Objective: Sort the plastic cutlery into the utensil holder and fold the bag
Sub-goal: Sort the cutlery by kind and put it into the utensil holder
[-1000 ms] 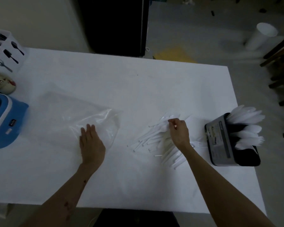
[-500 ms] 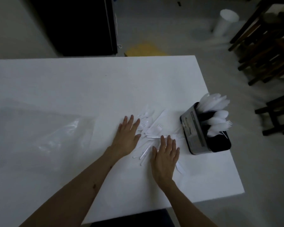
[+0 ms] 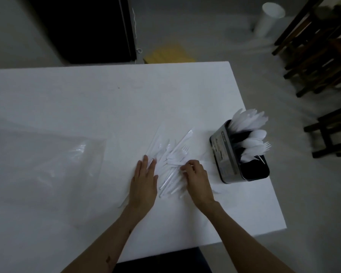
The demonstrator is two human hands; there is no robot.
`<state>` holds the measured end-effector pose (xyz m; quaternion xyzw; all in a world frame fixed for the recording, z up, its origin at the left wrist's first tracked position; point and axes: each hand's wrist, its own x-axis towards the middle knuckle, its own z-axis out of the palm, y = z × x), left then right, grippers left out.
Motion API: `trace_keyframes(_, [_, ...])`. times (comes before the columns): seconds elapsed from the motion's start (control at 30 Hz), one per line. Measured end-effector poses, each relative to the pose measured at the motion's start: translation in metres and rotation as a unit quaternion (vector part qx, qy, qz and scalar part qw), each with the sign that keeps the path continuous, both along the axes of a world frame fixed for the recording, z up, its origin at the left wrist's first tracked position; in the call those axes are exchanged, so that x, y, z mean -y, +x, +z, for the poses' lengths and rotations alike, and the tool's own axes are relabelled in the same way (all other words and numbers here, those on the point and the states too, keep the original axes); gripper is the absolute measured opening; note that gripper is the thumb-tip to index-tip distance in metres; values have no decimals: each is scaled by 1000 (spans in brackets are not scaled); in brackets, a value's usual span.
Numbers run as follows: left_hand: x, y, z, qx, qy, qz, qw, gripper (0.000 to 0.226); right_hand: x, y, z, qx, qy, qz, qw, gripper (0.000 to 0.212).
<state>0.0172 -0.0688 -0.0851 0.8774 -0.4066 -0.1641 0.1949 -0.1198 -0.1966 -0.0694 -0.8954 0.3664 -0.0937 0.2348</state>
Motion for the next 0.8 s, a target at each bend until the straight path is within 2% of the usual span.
trace_keyframes(0.1, [-5,-2,4,-36,-54,7,998,45,5,0,-5,2,-32,86,996,51])
trace_keyframes(0.17, [-5,0,14,-68,-72,37,994,37,7,5,-1,6,-37,105,994,69])
trace_keyframes(0.23, [-4,3,26,-79,-90,71,990,28,4,11,8,12,-48,126,991,62])
trace_keyframes(0.3, [-2,8,40,-89,-103,98,986,22,2,15,19,36,-73,157,984,32])
trace_keyframes(0.33, [-1,12,48,-123,-106,120,979,23,0,16,26,53,-84,167,981,23])
trace_keyframes(0.47, [13,20,75,-392,-82,194,896,47,-4,25,49,140,-134,170,966,16])
trace_keyframes(0.5, [18,21,76,-464,-65,204,860,52,-5,27,55,160,-140,174,962,15])
trace_keyframes(0.57, [27,28,73,-603,-44,215,767,58,-11,30,64,186,-145,199,951,14])
trace_keyframes(0.63, [35,36,69,-695,-27,182,696,65,-20,30,64,188,-150,240,941,14])
trace_keyframes(0.7, [42,43,69,-731,-8,155,665,68,-30,25,58,174,-160,275,932,11])
trace_keyframes(0.8, [49,42,74,-712,-32,175,680,35,-35,9,47,164,-114,296,934,12])
